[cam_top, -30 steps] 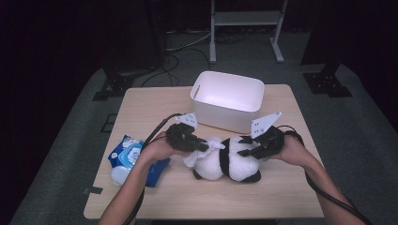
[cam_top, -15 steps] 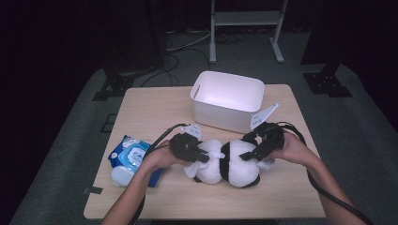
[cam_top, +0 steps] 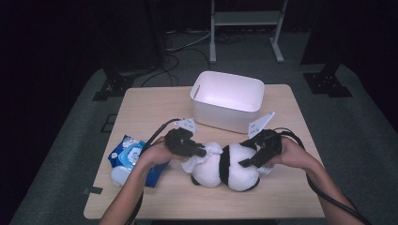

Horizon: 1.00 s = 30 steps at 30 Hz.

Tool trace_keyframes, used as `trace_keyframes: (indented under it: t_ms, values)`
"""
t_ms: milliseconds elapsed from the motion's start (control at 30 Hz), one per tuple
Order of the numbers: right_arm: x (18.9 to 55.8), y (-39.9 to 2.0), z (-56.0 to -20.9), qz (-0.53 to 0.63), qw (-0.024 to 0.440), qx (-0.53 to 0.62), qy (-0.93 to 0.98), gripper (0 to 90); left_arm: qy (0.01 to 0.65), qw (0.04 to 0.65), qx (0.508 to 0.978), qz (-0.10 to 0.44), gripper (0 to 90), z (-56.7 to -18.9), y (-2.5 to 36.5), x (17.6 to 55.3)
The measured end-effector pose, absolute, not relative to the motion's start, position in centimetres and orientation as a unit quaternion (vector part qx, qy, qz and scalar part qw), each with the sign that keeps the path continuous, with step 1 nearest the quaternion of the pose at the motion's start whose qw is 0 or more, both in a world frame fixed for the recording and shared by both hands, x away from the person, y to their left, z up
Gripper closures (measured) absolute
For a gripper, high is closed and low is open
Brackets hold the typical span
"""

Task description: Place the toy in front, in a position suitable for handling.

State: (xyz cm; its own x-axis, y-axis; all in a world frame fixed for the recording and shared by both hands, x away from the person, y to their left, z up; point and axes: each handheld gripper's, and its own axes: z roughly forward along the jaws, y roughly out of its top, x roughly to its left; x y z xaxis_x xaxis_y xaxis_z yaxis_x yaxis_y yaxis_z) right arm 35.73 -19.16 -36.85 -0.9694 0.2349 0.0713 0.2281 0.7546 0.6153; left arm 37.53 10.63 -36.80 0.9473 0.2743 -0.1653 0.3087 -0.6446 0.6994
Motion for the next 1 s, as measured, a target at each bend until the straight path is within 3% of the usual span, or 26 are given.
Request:
trace_keyframes:
  t_ms: [600, 1000]
  values:
    - [33.6, -18.5, -36.6, 0.33, 0.037, 0.071, 0.941, 25.6, 0.196, 0.388, 0.9, -0.024, 76.0, -37.5, 11.6, 39.3]
    - [33.5, -18.4, -36.6, 0.335, 0.031, 0.081, 0.938, 23.4, 0.149, 0.389, 0.908, -0.043, 77.7, -37.0, 8.2, 38.1]
